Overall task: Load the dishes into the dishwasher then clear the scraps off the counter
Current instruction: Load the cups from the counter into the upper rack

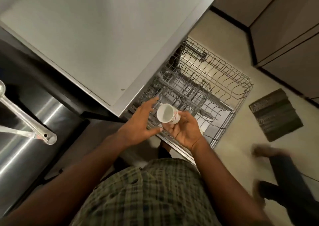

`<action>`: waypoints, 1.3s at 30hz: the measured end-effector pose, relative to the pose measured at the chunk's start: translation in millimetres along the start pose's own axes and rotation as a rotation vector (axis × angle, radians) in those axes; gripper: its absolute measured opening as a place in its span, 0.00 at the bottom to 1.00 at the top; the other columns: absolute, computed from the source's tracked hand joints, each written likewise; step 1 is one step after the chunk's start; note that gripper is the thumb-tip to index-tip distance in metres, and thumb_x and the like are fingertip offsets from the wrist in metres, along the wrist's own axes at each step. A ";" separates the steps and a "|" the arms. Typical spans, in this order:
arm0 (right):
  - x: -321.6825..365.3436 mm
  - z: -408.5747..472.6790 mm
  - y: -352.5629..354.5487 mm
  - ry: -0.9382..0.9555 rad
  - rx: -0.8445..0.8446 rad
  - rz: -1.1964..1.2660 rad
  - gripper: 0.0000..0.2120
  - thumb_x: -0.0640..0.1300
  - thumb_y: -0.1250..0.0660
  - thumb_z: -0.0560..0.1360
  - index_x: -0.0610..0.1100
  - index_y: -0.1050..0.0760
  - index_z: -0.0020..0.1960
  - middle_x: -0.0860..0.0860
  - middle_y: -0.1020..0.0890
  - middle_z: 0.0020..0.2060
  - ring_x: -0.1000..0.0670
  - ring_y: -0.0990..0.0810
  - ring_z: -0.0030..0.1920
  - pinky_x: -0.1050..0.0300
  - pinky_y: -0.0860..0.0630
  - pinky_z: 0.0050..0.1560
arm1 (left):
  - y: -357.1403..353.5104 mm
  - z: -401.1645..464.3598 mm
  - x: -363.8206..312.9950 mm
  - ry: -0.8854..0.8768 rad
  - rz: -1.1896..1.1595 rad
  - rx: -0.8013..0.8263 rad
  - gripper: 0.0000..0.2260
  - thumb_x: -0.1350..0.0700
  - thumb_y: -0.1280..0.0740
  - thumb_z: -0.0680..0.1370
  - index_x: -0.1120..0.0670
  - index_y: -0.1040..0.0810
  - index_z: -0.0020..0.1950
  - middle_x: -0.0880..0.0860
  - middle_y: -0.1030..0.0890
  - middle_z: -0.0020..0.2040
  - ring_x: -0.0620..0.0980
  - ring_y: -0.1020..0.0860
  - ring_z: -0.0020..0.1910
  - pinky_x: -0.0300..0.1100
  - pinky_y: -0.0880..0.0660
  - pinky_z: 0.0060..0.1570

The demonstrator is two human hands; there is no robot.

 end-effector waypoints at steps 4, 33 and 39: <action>22.0 19.1 35.2 0.068 -0.184 0.031 0.07 0.38 0.37 0.81 0.41 0.23 0.57 0.35 0.22 0.61 0.36 0.19 0.56 0.53 0.14 0.40 | -20.4 21.4 13.1 0.108 0.194 0.170 0.43 0.46 0.27 0.78 0.50 0.49 0.85 0.54 0.41 0.83 0.55 0.40 0.81 0.55 0.40 0.80; 17.1 136.3 70.0 0.244 -0.104 -2.329 0.36 0.35 0.28 0.77 0.50 0.38 0.80 0.42 0.38 0.81 0.37 0.36 0.78 0.38 0.29 0.72 | -22.4 -30.6 27.5 0.287 0.272 0.081 0.34 0.47 0.29 0.81 0.45 0.42 0.83 0.49 0.36 0.80 0.50 0.36 0.77 0.50 0.35 0.77; 15.9 132.4 61.3 0.242 -0.124 -2.329 0.38 0.41 0.28 0.78 0.52 0.42 0.82 0.42 0.42 0.82 0.36 0.38 0.79 0.36 0.33 0.75 | -20.7 -29.7 25.8 0.274 0.283 0.071 0.34 0.47 0.30 0.81 0.46 0.42 0.83 0.49 0.35 0.80 0.49 0.36 0.77 0.50 0.34 0.77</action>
Point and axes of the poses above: each hand's wrist, its own z-axis towards the middle knuckle, its own y-axis out of the back of the hand, x = y × z, the point moved 3 cm from there along z, towards the middle knuckle
